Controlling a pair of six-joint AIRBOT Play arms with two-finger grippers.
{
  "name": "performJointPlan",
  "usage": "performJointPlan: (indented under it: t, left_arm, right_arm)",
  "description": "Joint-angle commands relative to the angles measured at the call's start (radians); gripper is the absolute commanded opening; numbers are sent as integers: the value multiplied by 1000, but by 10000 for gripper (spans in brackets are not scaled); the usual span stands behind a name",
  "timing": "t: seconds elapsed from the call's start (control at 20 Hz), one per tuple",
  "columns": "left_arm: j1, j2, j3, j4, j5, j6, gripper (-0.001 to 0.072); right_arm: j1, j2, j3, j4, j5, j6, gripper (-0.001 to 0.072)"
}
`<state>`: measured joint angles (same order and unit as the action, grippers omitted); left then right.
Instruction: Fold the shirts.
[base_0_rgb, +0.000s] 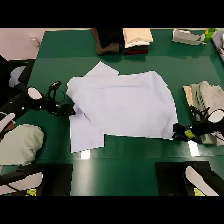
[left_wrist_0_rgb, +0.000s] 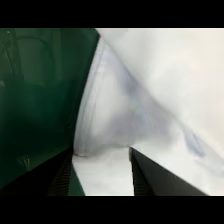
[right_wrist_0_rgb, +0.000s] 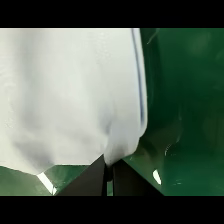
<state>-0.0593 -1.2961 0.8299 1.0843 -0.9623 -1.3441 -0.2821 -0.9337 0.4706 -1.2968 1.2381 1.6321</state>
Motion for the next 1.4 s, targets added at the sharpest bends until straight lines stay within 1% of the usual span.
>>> performJointPlan:
  t: [0.0,0.05,0.1,0.25,0.35,0.6,0.7,0.85,0.95,1.0,1.1,1.2,1.3,1.35]
  left_arm:
    - [-61,-7,-3,-4,23,17,401]
    - [-71,-7,-2,-5,28,18,108]
    - [-71,-6,0,-7,23,14,27]
    - [-70,22,78,61,-58,-6,25]
    - [-70,105,179,105,-80,-20,25]
    - [-70,395,578,164,-85,-20,26]
    - [-70,479,753,178,-86,-20,26]
    - [-70,568,977,196,-85,-20,25]
    - [-70,601,1074,204,-81,-24,25]
    - [-70,607,1112,212,-78,-43,25]
    - [-70,603,1188,222,-76,-54,25]
    - [-70,603,1206,227,-69,-65,24]
    - [-70,577,1196,268,-116,-74,25]
    - [-70,555,1180,301,-158,-94,25]
  right_arm:
    - [1,-10,11,-6,-14,0,20]
    - [1,-10,34,-6,-11,0,20]
    - [1,-10,66,-5,-4,0,20]
    - [19,-5,219,-8,46,-11,20]
    - [61,35,350,-7,55,-11,20]
    - [153,171,776,-17,-32,-11,20]
    - [143,208,953,-16,-63,-11,20]
    - [79,244,1178,-16,-57,-18,20]
    - [13,265,1280,-16,-48,-48,20]
    - [-26,274,1320,-16,-37,-49,19]
    - [-101,266,1404,-13,24,-56,20]
    - [-154,232,1493,-13,100,-69,19]
    - [-166,170,1575,-3,166,-71,19]
    - [-158,134,1606,-3,198,-71,18]
